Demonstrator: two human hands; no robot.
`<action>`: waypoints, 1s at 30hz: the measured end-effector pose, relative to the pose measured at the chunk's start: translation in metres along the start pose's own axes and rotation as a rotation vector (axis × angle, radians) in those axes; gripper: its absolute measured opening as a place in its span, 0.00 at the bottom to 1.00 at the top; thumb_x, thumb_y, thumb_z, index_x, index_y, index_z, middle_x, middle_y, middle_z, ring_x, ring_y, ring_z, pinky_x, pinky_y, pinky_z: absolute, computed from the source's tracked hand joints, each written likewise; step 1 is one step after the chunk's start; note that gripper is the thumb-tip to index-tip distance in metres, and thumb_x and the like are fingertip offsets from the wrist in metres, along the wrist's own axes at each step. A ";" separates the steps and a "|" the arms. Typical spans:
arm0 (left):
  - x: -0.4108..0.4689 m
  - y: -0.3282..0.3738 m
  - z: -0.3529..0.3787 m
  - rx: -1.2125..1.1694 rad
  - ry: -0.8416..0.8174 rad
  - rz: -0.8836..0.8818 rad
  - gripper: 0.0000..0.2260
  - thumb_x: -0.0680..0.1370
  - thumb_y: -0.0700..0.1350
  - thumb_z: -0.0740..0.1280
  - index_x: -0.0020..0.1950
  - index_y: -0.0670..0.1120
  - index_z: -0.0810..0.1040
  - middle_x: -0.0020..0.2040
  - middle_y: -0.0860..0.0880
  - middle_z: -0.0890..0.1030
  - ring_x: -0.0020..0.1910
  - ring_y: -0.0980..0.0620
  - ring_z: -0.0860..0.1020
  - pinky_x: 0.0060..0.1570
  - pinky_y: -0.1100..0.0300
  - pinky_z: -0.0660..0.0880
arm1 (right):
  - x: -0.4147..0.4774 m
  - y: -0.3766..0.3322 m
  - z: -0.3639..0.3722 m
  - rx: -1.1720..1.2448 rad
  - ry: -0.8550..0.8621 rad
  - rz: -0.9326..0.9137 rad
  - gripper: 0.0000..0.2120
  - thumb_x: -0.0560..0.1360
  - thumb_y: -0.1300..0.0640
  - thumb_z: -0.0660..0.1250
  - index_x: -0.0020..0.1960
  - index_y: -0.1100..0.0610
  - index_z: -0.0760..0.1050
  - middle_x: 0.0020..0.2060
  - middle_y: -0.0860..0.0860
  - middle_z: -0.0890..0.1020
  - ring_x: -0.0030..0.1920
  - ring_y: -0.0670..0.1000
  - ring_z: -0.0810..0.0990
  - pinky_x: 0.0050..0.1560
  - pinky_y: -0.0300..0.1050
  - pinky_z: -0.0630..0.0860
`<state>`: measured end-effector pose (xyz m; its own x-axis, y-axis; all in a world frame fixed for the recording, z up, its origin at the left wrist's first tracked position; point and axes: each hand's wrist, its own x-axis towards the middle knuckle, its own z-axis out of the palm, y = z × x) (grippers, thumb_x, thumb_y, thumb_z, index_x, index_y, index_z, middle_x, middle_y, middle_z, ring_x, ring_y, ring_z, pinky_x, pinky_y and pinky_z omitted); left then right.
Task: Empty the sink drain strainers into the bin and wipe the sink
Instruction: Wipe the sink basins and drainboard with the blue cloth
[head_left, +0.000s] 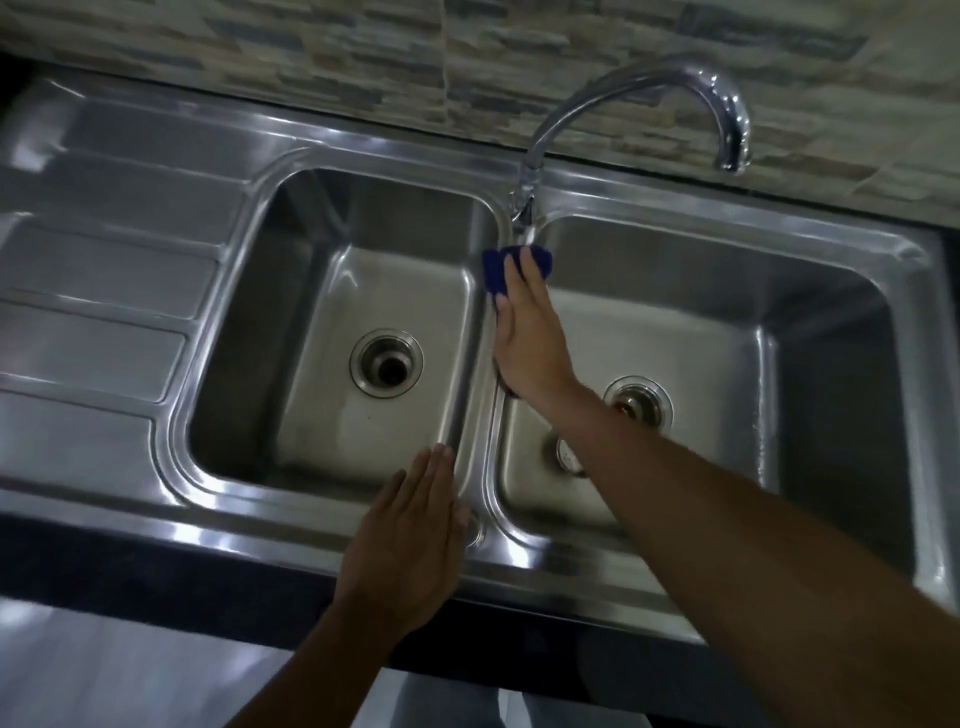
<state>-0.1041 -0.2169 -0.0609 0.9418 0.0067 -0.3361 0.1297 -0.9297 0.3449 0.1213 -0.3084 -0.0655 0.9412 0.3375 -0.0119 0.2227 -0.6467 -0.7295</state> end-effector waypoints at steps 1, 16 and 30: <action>-0.002 0.001 0.000 0.010 0.000 -0.001 0.29 0.84 0.57 0.37 0.81 0.42 0.51 0.81 0.45 0.55 0.81 0.51 0.51 0.79 0.52 0.54 | -0.019 0.000 0.003 0.029 0.008 0.010 0.24 0.85 0.53 0.52 0.81 0.54 0.55 0.81 0.48 0.52 0.75 0.42 0.61 0.70 0.27 0.58; 0.004 0.000 -0.003 0.023 0.014 0.053 0.29 0.84 0.55 0.42 0.77 0.38 0.63 0.76 0.41 0.68 0.76 0.49 0.66 0.75 0.52 0.63 | 0.033 0.003 -0.008 -0.015 -0.013 0.001 0.22 0.85 0.57 0.55 0.78 0.57 0.62 0.80 0.52 0.58 0.78 0.51 0.59 0.70 0.32 0.51; 0.166 0.036 -0.056 0.048 0.192 -0.016 0.29 0.82 0.51 0.43 0.81 0.41 0.43 0.82 0.41 0.45 0.81 0.45 0.43 0.80 0.46 0.49 | 0.024 0.049 -0.073 -0.032 0.296 -0.087 0.21 0.83 0.65 0.58 0.76 0.64 0.65 0.76 0.61 0.63 0.76 0.55 0.65 0.77 0.40 0.60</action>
<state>0.0744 -0.2290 -0.0551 0.9823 0.0874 -0.1658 0.1343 -0.9452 0.2975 0.1737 -0.3816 -0.0511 0.9503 0.1818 0.2528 0.3091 -0.6472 -0.6969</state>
